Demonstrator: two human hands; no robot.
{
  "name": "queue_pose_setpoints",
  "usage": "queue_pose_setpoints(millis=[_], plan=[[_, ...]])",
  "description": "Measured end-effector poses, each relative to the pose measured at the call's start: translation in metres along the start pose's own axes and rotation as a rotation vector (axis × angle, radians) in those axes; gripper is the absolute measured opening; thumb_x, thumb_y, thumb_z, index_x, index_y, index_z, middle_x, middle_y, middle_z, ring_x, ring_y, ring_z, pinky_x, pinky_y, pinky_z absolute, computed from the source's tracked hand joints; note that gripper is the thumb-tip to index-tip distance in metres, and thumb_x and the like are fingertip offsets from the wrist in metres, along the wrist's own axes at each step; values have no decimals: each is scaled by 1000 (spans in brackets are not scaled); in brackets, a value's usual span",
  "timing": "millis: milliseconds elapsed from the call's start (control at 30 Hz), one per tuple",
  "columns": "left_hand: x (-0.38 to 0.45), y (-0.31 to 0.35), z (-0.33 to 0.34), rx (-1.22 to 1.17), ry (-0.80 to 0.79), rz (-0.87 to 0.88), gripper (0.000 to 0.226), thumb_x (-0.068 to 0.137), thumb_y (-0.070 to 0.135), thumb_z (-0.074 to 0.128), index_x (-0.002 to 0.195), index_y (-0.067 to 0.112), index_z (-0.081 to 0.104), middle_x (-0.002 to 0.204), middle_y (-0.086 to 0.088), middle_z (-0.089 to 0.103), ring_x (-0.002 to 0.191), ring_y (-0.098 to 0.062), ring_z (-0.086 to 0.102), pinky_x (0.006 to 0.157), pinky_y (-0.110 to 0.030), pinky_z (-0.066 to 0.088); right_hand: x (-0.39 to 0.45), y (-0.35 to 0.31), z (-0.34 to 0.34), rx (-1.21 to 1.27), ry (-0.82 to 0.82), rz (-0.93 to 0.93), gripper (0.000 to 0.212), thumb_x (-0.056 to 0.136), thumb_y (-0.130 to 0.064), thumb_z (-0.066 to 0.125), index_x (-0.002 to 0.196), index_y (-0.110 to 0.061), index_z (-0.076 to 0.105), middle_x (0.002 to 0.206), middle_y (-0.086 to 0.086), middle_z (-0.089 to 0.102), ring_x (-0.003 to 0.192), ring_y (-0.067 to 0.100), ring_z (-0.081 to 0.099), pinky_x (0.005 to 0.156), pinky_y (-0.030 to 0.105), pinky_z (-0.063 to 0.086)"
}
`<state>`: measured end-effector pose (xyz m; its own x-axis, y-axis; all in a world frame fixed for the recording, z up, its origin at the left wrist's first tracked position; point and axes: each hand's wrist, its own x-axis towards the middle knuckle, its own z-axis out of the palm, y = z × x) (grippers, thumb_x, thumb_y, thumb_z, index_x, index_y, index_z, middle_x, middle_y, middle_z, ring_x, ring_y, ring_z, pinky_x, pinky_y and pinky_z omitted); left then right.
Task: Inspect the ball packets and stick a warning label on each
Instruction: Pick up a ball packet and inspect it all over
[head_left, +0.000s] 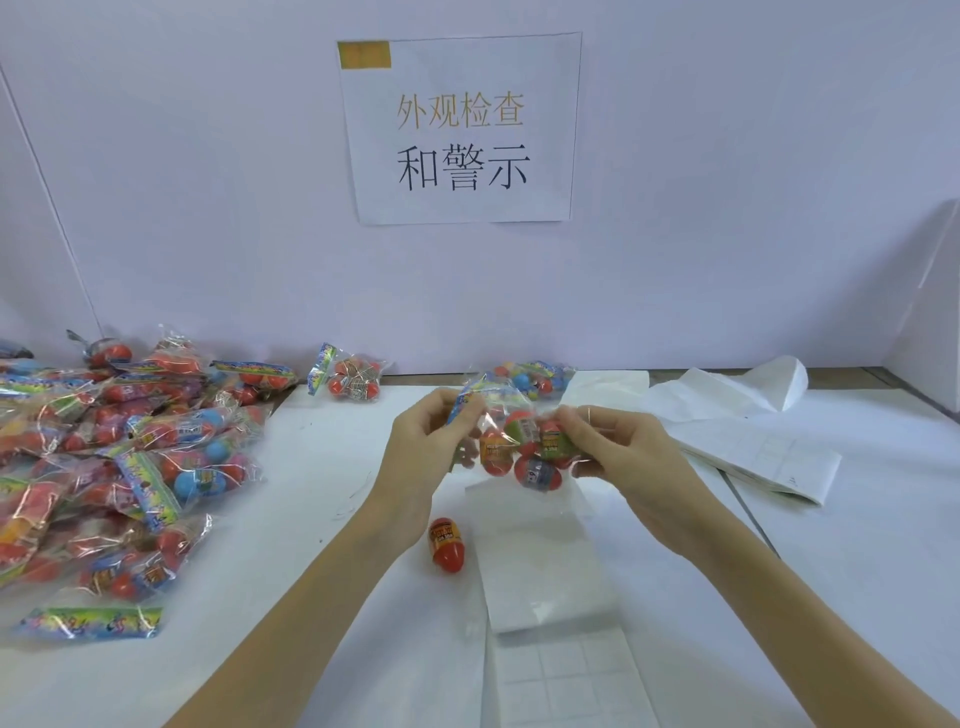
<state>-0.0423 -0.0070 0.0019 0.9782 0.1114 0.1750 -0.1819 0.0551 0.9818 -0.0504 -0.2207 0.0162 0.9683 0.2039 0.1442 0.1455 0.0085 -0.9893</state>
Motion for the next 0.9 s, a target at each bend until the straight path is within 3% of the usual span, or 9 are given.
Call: queue_pose_setpoints(millis=[200,267,400,533,633,700,767,833,900], plan=[[-1,-1,6,21,83,140,17,105,24,60,106,9,68,70,2,62,59,-15,59,56,-20,50,0,-1,0,180,-35,83,36,100,-43,55,118,-22,79,115,10,78,105,30,74,90,36,59],[-1,-2,5,13,125,148,16,106,24,60,105,10,67,69,2,62,56,-15,60,55,-19,48,-1,-1,1,94,-107,112,39,98,-46,59,122,-19,74,113,10,78,105,28,74,85,33,57],[0,-2,3,-6,152,154,17,104,24,62,103,8,69,67,0,58,57,-17,54,51,-25,50,-4,3,1,-53,-211,89,25,95,-23,76,120,-19,74,103,11,79,90,19,74,72,22,51],[2,-1,1,4,172,118,18,101,31,68,97,14,72,62,1,55,52,-13,43,43,-22,35,-3,1,-1,-50,-226,83,16,94,-22,78,108,-29,78,99,8,78,85,13,71,70,16,50],[2,0,1,-17,164,103,24,100,37,67,100,14,72,60,0,52,50,-13,40,43,-21,34,-1,0,-3,-62,-212,35,18,94,-20,77,108,-31,79,99,13,76,84,13,72,70,16,50],[1,1,3,-43,125,82,35,95,47,68,106,14,70,66,-2,59,52,-15,50,49,-24,45,-1,3,-4,-33,-158,-2,17,94,-14,76,108,-24,78,91,8,76,83,16,73,72,19,52],[0,2,5,-75,32,22,52,86,55,69,115,12,69,84,-4,74,71,-18,68,65,-29,56,0,5,-5,16,-98,-6,17,95,-10,74,111,-16,76,91,7,77,87,23,76,73,22,55],[-1,1,6,-81,-102,-9,55,85,52,74,119,10,70,105,-9,79,94,-25,76,79,-32,60,0,3,-4,54,-82,9,20,96,-12,74,115,-11,73,98,11,79,92,30,78,73,22,57],[-2,1,5,-83,-163,-4,50,83,43,80,120,12,72,111,-12,78,102,-30,76,89,-34,61,0,0,-2,58,-108,48,26,98,-25,71,119,-10,69,103,11,80,95,32,78,70,23,59]])
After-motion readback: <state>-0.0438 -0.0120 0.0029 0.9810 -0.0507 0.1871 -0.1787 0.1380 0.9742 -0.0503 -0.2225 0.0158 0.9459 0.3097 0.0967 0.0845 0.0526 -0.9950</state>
